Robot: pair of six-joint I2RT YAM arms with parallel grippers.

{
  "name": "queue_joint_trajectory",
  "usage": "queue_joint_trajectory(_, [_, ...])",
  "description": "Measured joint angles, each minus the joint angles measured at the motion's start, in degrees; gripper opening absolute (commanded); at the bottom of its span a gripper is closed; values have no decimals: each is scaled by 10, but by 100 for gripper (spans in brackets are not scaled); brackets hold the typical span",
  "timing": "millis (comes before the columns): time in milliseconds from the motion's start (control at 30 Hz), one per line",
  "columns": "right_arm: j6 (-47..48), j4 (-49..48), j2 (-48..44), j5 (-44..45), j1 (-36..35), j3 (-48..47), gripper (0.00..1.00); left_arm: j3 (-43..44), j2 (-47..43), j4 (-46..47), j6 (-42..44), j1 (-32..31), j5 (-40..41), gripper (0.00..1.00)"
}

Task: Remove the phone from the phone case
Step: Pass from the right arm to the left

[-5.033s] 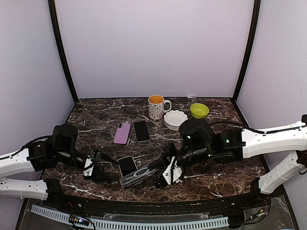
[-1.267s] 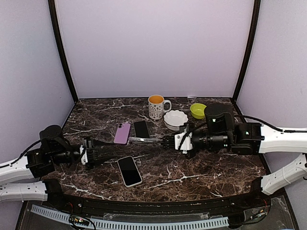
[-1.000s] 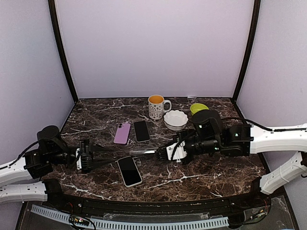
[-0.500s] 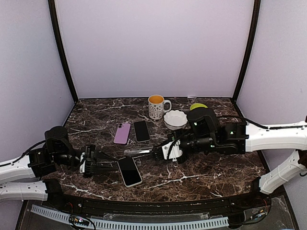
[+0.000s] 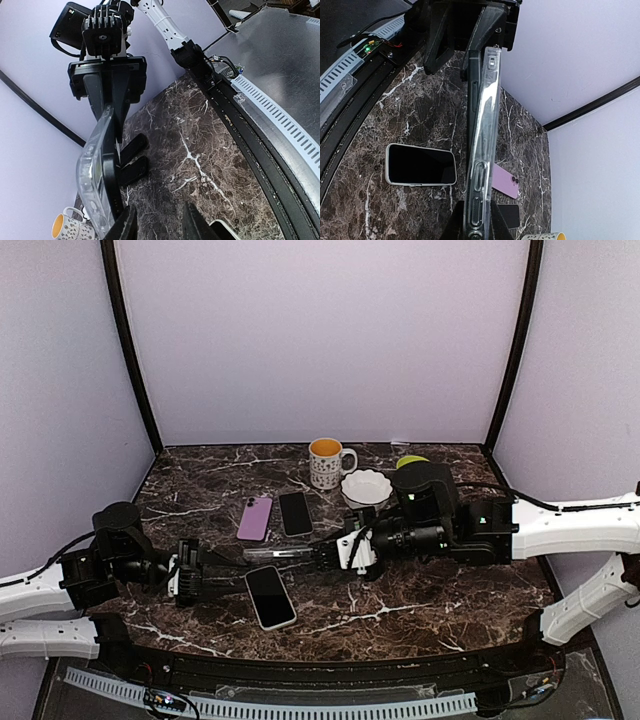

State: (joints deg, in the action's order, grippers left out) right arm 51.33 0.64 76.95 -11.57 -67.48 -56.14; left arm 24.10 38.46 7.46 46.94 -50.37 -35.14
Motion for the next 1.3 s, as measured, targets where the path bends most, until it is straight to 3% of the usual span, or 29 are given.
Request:
queue_joint_trajectory(633, [-5,-15,0,8,-6,0,0,-16,-36,24,-13,0,40,33])
queue_joint_trajectory(1300, [-17,-11,0,13,-12,0,0,-17,-28,31,-24,0,52,40])
